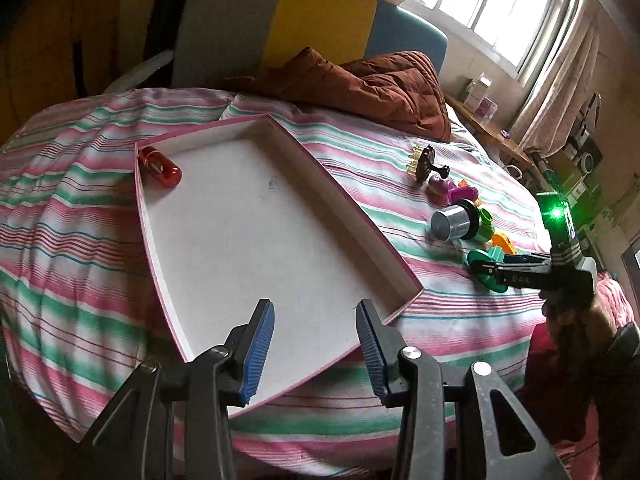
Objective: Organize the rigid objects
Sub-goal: 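Lift the green spool with the right tool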
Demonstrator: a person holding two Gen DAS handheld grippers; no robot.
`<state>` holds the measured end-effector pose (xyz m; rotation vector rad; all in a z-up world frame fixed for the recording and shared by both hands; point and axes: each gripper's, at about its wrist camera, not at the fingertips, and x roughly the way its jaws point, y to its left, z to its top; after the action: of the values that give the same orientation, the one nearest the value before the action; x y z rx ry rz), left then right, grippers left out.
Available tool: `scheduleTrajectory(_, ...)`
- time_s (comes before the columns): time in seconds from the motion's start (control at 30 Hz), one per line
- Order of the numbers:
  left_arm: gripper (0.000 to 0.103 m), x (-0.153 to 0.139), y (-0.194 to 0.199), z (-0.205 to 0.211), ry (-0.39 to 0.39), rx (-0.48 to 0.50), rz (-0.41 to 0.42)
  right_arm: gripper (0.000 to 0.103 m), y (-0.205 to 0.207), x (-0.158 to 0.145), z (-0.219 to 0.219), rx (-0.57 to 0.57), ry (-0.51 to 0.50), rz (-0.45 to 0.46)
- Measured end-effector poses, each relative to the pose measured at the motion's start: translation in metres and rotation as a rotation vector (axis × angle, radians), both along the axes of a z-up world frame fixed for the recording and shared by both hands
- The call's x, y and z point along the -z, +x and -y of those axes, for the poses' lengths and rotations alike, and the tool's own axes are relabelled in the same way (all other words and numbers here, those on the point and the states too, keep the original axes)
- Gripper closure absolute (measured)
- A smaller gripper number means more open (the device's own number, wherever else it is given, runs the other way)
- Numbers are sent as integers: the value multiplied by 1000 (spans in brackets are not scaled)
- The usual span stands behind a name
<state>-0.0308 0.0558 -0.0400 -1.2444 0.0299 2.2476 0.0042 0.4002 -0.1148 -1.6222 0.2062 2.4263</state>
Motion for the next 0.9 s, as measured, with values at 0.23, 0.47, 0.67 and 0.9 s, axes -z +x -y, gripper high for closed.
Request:
scheduleTrajectory(0.23,60,-3,9,2,-47,-17,-22,40,-4,0,4,-2,28,3)
scheduleTrajectory(0.47,60,-8,21,-2,-95,-12,-68,40,-2,-2,7,-10,43,3)
scheduleTrajectory(0.67,60,-14,27,-7,-124,-1,-103,40,0,-1,15,-37,26,1)
scheduleTrajectory(0.9,60,-16,28,-7,-128,1,-113,40,5,-3,44,-144,-50,9)
